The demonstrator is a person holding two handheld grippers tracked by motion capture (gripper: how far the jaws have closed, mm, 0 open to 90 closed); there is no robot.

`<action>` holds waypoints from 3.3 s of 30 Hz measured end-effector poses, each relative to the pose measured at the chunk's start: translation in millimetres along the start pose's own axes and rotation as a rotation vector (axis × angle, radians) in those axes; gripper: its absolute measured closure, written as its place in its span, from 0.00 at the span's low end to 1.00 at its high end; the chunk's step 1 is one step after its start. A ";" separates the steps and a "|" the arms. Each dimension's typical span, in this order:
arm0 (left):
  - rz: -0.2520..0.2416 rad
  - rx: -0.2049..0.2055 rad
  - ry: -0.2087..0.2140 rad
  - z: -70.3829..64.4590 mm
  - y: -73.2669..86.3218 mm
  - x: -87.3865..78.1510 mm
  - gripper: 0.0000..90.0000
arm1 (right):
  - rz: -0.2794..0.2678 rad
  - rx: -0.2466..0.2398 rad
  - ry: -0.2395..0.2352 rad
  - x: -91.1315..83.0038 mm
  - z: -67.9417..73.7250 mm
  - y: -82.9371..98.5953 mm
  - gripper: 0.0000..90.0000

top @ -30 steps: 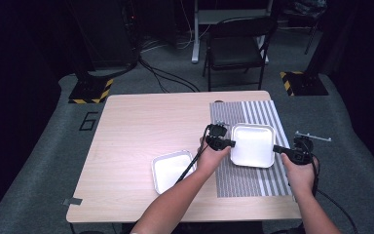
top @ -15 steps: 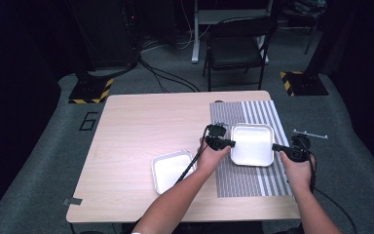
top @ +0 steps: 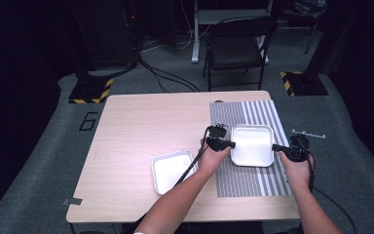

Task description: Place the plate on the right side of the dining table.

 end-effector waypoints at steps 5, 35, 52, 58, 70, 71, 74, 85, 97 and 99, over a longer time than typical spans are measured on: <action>0.011 -0.005 0.000 0.2 3.0 4.1 0.87 | 0.008 -0.002 0.016 3.3 -1.8 1.9 0.99; 0.085 -0.018 0.023 4.1 17.8 24.2 0.80 | 0.055 0.041 0.070 24.2 -22.6 9.7 0.99; 0.056 0.013 0.031 1.6 18.1 10.8 0.62 | 0.020 -0.039 0.082 14.7 -2.7 9.3 0.80; 0.038 0.022 0.048 6.5 11.9 -4.0 0.56 | -0.010 -0.117 0.039 13.1 19.7 11.0 0.67; -0.007 0.069 0.047 17.5 13.5 -47.4 0.52 | 0.016 -0.217 -0.042 3.7 57.0 23.7 0.60; -0.012 0.068 0.041 19.0 13.7 -51.6 0.52 | 0.016 -0.217 -0.042 3.7 57.0 23.7 0.60; -0.035 0.063 0.037 26.4 14.8 -66.9 0.52 | 0.010 -0.235 -0.059 -4.0 64.6 26.7 0.60; -0.056 0.085 0.026 47.2 26.9 -93.8 0.50 | 0.032 -0.267 -0.084 -9.0 73.9 41.0 0.56; -0.078 0.092 0.000 81.4 47.6 -126.8 0.45 | 0.052 -0.294 -0.115 -9.2 86.2 54.7 0.53; -0.081 0.090 -0.002 85.7 51.1 -131.2 0.45 | 0.056 -0.294 -0.122 -9.2 86.7 57.6 0.52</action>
Point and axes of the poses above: each handheld gripper's, and its own axes: x roughly forward along the jaws, y roughly out of its underside, z roughly to its left, the point moved 7 cm from there along x, roughly forward along the jaws, and after that the axes turned 10 degrees about -y, right-handed, at the moved point
